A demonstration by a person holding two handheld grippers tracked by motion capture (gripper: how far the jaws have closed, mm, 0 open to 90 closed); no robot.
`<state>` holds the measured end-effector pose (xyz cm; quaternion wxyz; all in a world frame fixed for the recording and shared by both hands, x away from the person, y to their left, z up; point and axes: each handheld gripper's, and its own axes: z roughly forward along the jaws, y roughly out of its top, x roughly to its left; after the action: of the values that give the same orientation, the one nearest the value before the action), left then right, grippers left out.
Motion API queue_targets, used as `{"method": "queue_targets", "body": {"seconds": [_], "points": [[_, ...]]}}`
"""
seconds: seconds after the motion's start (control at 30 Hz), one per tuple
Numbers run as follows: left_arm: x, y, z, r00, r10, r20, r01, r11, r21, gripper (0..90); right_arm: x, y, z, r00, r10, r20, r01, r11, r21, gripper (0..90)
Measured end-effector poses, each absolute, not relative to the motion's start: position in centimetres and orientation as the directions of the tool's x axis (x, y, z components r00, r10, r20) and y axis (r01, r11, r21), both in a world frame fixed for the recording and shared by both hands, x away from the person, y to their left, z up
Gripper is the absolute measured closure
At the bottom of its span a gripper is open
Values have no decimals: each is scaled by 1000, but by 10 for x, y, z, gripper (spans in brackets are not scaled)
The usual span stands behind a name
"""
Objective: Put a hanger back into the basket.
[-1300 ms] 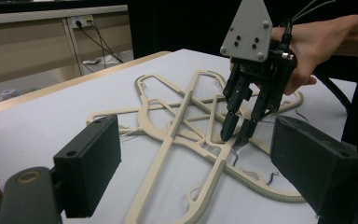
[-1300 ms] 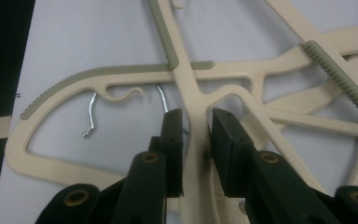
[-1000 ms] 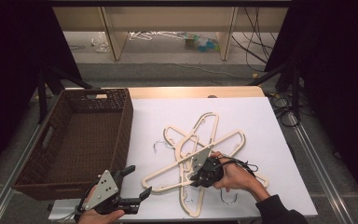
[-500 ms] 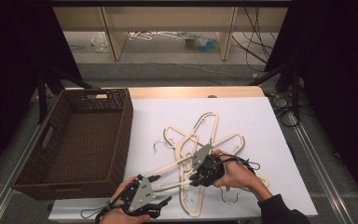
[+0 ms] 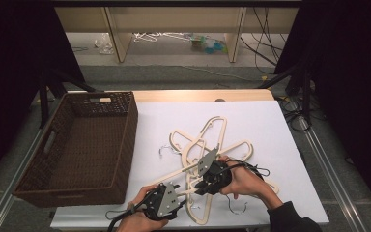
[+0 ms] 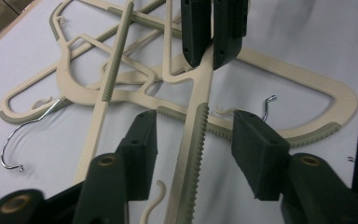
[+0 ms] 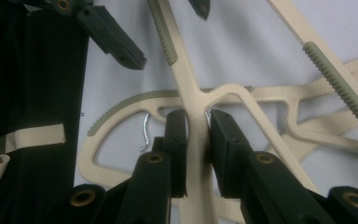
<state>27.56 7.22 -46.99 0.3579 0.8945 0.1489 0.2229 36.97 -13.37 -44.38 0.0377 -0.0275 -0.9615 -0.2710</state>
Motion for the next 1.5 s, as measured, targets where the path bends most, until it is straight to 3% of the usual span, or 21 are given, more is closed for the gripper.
{"method": "queue_targets", "body": {"seconds": [0.63,0.77,0.9,1.03,1.3,1.5], "points": [[282,56,-469,863,336,379,11,-760,650,695,364,-129,-440,-994,17,106,70,850,523,776],[281,55,-469,871,313,378,-1,-769,640,770,365,-129,-440,-995,16,93,63,851,522,776],[279,54,-468,871,283,402,-29,-786,618,799,365,-131,-438,-994,33,102,83,840,536,723],[279,55,-464,865,281,416,-40,-788,615,800,368,-143,-415,-993,99,65,118,783,611,561],[280,64,-444,865,339,368,5,-742,671,807,371,-185,-368,-972,234,-16,146,657,740,503],[286,76,-435,868,427,254,103,-655,749,819,382,-239,-349,-917,395,-57,185,547,817,464]]}}
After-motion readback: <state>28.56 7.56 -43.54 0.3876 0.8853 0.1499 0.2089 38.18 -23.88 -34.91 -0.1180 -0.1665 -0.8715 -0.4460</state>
